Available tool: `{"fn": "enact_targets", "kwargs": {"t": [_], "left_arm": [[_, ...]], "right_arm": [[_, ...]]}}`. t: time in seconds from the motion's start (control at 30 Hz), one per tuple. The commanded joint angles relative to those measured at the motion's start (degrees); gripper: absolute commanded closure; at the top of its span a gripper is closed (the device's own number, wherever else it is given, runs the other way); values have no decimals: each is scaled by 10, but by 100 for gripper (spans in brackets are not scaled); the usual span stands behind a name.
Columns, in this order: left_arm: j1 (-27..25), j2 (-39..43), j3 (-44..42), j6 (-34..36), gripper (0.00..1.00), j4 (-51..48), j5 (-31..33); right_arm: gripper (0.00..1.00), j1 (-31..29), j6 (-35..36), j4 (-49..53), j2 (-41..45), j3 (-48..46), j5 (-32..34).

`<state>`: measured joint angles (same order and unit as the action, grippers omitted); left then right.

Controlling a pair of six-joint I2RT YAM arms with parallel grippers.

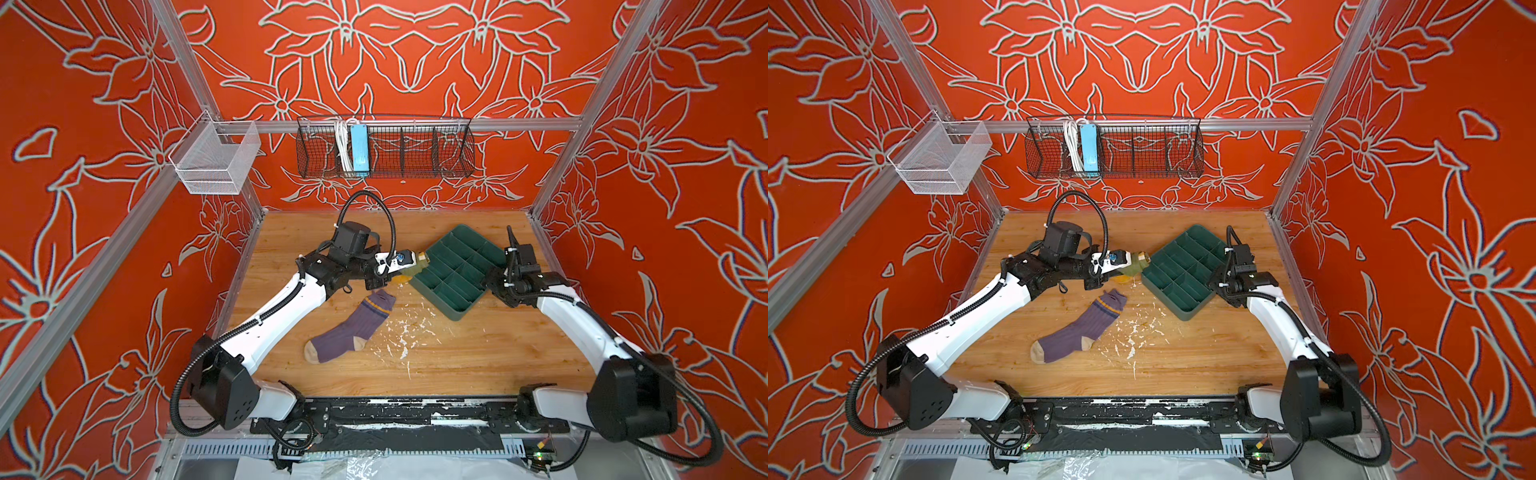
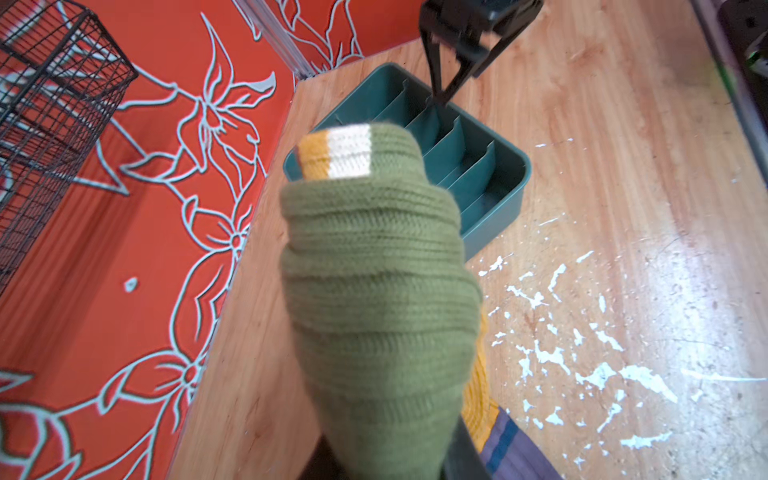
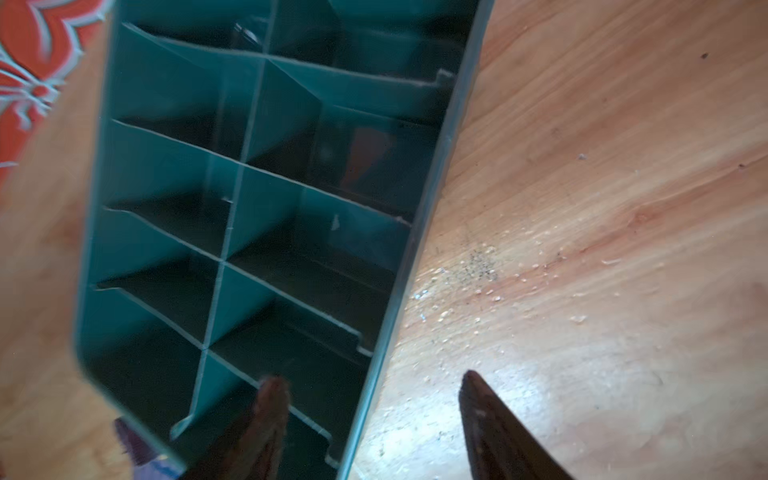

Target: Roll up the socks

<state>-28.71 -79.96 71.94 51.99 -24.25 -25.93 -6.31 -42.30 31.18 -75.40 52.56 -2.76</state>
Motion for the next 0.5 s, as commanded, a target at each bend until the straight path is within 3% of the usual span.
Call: {"fn": "enact_targets", "kwargs": {"t": [0.0, 0.23, 0.47], "left_arm": [[1, 14, -1, -9, 100, 6, -43], [-4, 7, 7, -25, 100, -2, -53], [-36, 3, 16, -40, 100, 2, -27]], "right_arm": [[37, 4, 18, -7, -35, 19, 33], [54, 4, 69, -36, -117, 52, 3], [83, -6, 129, -50, -174, 93, -19]]}}
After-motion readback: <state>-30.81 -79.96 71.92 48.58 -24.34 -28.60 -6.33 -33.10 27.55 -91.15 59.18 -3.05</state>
